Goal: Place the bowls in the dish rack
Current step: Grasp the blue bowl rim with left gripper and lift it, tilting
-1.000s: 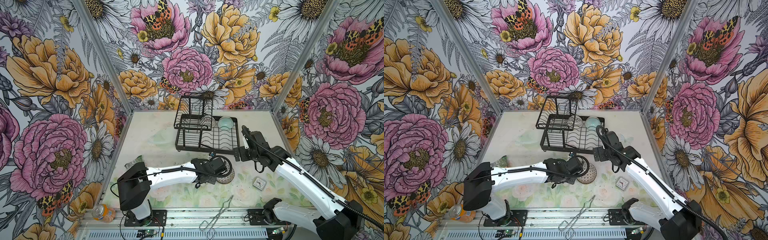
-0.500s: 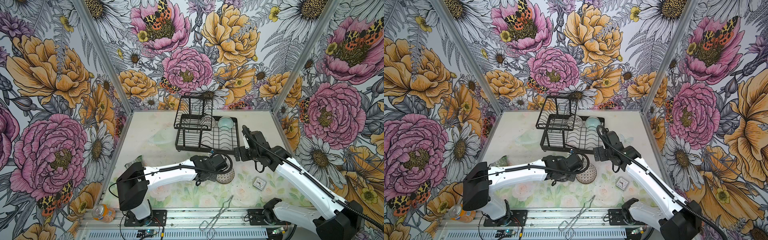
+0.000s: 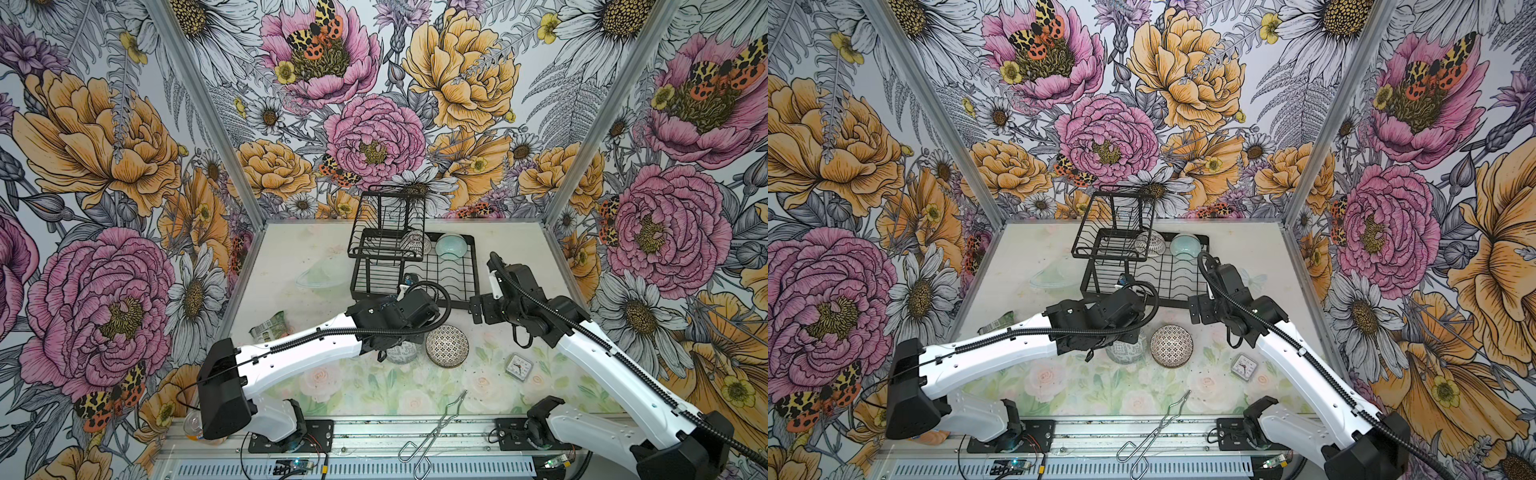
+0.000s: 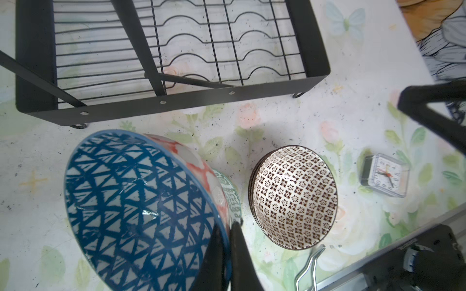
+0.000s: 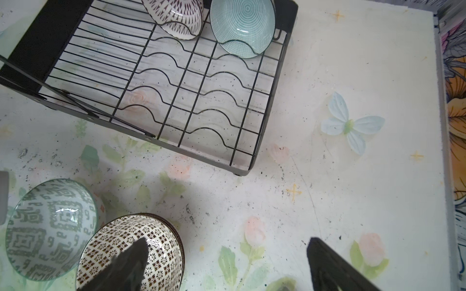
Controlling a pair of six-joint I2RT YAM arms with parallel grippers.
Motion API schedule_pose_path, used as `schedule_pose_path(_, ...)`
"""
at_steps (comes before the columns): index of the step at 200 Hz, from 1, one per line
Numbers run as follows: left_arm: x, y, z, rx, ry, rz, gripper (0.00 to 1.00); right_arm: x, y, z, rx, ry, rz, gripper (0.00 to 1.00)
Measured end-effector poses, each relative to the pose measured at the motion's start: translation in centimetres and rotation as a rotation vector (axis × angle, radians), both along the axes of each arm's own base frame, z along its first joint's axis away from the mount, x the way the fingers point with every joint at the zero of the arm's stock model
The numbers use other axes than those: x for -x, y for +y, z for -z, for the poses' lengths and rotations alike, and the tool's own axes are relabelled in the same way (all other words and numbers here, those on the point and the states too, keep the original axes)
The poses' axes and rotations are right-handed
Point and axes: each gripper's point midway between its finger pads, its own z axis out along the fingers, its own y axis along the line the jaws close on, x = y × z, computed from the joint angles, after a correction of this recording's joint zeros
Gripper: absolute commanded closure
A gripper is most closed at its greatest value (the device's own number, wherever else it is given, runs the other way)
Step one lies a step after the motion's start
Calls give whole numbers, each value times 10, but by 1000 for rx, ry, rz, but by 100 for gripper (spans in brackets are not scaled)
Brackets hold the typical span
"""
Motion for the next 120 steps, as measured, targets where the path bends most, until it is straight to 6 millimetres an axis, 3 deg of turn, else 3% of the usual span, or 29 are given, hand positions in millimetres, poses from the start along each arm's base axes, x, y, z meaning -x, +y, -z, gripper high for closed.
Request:
schedule_pose_path(32, 1, 10, -47, 223, -97, -53, 100, 13, 1, -16, -64, -55, -27, 0)
schedule_pose_path(51, 2, 23, -62, 355, -139, -103, 100, 27, 3, -32, -113, -118, -58, 1)
schedule_pose_path(97, -3, 42, -75, 583, -191, -234, 100, 61, 24, -66, -233, -282, -199, 1)
schedule_pose_path(120, -7, 49, -76, 686, -201, -303, 100, 66, 41, -73, -285, -319, -252, 0)
